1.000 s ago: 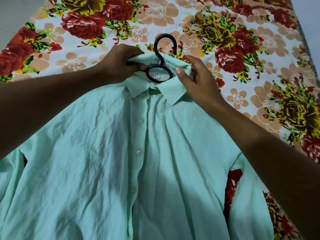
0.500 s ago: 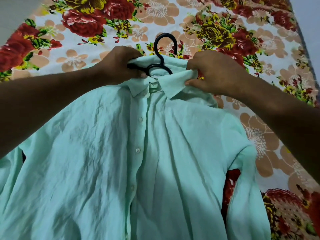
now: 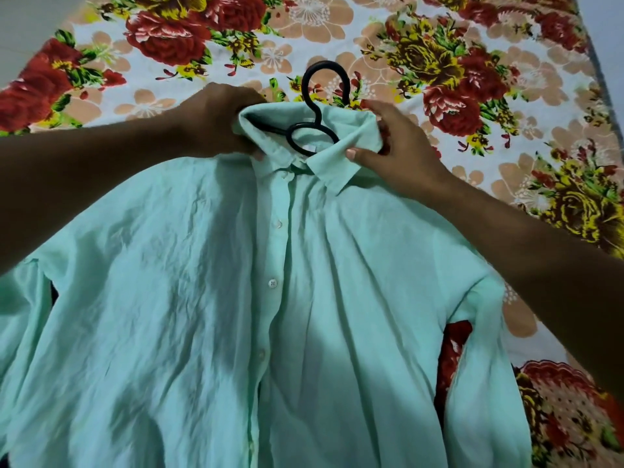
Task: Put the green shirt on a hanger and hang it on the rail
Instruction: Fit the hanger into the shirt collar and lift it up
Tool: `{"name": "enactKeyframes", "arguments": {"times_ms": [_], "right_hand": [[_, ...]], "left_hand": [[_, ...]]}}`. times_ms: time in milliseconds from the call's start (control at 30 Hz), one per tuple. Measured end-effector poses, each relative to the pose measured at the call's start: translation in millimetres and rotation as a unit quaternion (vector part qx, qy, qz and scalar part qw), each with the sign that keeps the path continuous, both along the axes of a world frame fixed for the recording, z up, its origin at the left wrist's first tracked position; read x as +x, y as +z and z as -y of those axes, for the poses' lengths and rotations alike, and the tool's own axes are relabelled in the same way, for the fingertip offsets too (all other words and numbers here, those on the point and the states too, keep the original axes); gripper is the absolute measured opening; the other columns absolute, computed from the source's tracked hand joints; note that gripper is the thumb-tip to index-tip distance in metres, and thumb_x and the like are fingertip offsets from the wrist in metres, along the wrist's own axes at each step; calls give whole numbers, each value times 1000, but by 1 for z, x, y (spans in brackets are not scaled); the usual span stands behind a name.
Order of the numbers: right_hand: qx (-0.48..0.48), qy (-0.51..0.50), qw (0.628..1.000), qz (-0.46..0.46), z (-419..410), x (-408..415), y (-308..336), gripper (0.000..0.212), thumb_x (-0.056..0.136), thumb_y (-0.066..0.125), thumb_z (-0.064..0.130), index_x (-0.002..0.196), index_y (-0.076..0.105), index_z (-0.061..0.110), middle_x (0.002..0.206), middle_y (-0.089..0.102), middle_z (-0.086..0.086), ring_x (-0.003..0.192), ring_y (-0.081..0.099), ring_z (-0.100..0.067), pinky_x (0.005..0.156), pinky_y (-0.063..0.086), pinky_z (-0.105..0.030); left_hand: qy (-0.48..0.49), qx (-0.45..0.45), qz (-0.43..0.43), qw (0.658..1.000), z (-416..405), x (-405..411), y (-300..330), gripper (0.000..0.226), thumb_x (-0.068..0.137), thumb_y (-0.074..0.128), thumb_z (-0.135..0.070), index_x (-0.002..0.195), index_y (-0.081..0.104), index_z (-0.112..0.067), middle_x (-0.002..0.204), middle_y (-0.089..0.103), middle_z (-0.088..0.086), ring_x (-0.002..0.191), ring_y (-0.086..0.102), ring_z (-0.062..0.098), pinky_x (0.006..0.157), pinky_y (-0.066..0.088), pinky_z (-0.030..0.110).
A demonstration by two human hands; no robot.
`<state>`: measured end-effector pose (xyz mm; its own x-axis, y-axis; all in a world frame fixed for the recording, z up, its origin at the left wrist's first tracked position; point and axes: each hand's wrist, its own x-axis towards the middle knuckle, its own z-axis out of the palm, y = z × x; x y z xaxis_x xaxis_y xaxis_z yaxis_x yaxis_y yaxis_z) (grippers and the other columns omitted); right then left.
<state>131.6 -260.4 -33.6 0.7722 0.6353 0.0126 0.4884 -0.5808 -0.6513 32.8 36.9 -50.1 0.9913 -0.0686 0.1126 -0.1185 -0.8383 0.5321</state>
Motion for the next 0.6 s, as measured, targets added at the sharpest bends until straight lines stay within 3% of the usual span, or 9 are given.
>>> {"name": "enactKeyframes", "arguments": {"times_ms": [67,167,300,367,500,600], "right_hand": [[4,-3,1000,-17,-3,-1,-3,35,92,75,28,124,69,14,112,75,-2,100,71,-18,89,59,-43],[43,-15,998,-41,2,0,2,15,93,74,25,107,75,19,99,77,0,90,73,-15,82,60,-38],[81,-18,997,-2,16,-1,28,20,91,77,26,104,78,11,95,76,-14,82,70,-17,74,57,-38],[97,1,994,-40,21,-5,51,24,90,79,16,111,77,7,101,78,-11,87,71,-10,77,60,-29],[62,26,997,-32,30,-9,114,34,82,85,13,116,77,9,108,77,2,98,73,-4,83,60,-24],[65,16,998,-4,36,-17,174,30,81,86,14,110,79,11,97,76,7,86,71,5,75,59,-21]], "left_hand": [[12,-10,35,999,-1,-1,3,30,82,85,-21,100,73,1,87,74,20,77,68,34,66,51,37],[20,-29,43,998,1,-8,20,22,87,80,-18,97,75,1,79,72,19,65,60,17,58,47,26],[0,-37,35,999,0,-16,53,33,83,82,-26,105,75,-3,93,76,14,81,73,30,68,60,45],[7,-74,19,997,-1,-16,74,30,81,85,-25,101,74,-6,93,77,10,84,75,26,69,61,47],[12,-107,-7,994,4,-21,132,23,78,88,-19,94,72,-12,88,75,3,77,70,14,69,62,42],[15,-126,-12,992,12,-33,192,19,77,89,-18,89,73,-16,83,75,-1,68,64,3,65,58,31]]}}
